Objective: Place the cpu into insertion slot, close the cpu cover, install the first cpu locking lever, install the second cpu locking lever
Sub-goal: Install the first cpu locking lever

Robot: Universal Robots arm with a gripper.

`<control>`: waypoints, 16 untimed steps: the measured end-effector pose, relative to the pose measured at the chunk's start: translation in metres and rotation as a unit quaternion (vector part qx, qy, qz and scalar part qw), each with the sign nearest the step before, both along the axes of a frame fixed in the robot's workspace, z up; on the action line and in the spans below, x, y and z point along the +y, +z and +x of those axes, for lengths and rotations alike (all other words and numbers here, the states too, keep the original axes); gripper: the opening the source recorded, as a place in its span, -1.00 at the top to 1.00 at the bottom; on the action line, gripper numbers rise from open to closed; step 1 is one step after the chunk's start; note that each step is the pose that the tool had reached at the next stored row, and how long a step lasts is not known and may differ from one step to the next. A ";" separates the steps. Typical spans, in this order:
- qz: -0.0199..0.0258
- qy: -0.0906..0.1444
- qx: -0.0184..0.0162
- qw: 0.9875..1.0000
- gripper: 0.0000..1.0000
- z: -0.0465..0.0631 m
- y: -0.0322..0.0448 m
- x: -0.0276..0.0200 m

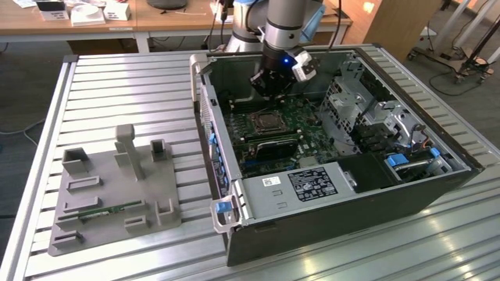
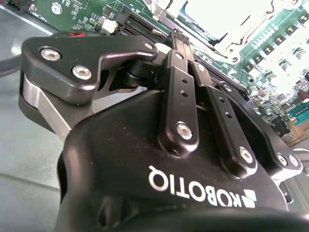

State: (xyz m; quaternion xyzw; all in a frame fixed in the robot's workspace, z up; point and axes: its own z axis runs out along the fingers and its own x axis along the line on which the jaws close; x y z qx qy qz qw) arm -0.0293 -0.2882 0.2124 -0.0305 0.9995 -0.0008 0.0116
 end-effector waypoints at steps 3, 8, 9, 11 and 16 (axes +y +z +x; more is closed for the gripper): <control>0.000 0.000 0.000 1.000 0.80 0.002 -0.0012 0.0000; 0.000 0.000 0.000 1.000 0.80 0.002 -0.0040 -0.0001; 0.000 0.000 0.000 1.000 0.80 0.002 -0.0051 0.0000; 0.000 0.000 0.000 1.000 0.80 0.002 -0.0057 0.0000; 0.000 0.000 0.000 1.000 0.80 0.002 -0.0058 0.0000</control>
